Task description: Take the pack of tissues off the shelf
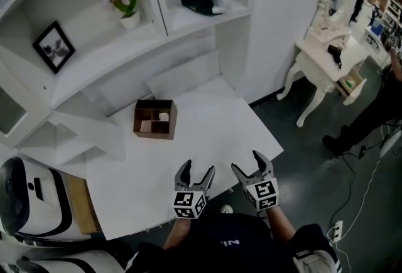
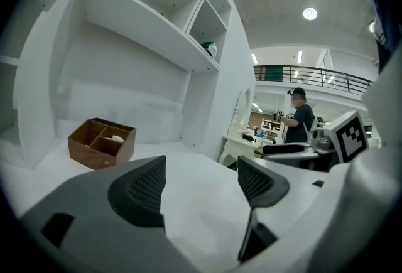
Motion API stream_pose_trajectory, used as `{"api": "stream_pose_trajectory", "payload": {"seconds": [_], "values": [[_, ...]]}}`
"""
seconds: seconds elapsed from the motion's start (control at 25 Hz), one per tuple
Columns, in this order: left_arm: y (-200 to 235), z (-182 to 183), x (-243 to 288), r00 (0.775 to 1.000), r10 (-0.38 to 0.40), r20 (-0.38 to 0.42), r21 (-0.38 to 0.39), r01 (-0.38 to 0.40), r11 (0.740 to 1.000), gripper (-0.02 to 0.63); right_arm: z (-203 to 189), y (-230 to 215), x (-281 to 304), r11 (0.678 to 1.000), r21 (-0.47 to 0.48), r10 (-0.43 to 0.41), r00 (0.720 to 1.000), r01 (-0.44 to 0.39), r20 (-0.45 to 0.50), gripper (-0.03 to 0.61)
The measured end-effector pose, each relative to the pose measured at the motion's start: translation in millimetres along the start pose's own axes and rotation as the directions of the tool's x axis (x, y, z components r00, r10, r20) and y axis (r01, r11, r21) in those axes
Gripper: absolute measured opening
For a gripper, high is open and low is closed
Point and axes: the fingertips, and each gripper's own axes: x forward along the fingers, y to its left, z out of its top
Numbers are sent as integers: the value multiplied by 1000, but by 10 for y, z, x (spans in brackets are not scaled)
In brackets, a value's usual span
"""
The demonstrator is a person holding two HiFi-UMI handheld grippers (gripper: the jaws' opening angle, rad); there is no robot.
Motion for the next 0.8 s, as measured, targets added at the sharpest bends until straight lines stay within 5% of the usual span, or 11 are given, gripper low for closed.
{"api": "stream_pose_trajectory", "payload": {"seconds": [0.4, 0.8], "values": [[104, 382, 174, 999, 31, 12, 28, -32, 999, 347, 1013, -410, 218, 998, -47, -24, 983, 33, 180, 325], [201, 648, 241, 1000, 7, 4, 19, -7, 1000, 347, 2464, -480, 245, 989, -138, 1, 918, 59, 396, 292]]}}
